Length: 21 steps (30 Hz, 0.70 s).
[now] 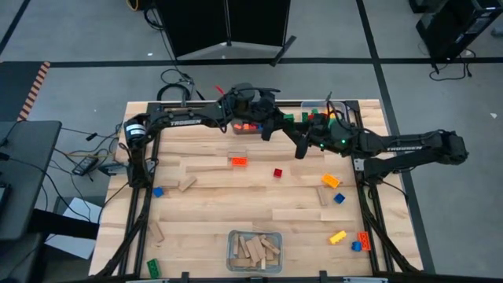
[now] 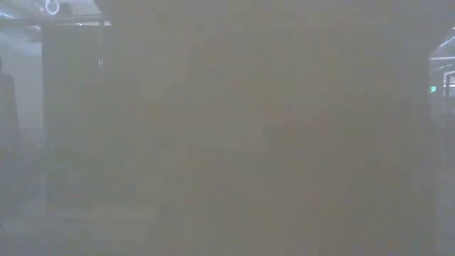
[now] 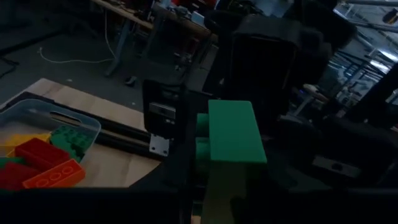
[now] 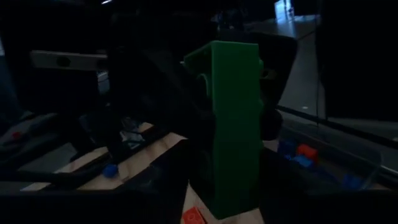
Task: Sort blocks by size
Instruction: Put the large green game piece into the transparent bin
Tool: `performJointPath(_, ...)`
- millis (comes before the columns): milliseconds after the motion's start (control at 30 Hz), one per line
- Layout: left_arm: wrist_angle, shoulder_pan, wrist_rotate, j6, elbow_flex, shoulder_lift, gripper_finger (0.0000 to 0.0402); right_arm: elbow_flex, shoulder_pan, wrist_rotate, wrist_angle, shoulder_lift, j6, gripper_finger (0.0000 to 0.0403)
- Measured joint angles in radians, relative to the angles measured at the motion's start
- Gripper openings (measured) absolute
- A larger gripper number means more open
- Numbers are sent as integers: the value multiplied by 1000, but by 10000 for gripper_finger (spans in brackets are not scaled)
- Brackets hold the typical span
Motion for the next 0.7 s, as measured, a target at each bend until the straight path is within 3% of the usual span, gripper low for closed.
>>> performJointPath(133, 0, 0, 25, 8, 0, -1, 115, 0, -6, -42, 6, 4, -4, 132)
performJointPath(433, -7, 1, 11, 4, 0, -2, 128, 0, -7, -42, 12, 6, -8, 132)
performJointPath(700, -5, 23, 1, -10, 0, -2, 177, 0, -7, -41, 9, 8, -9, 126)
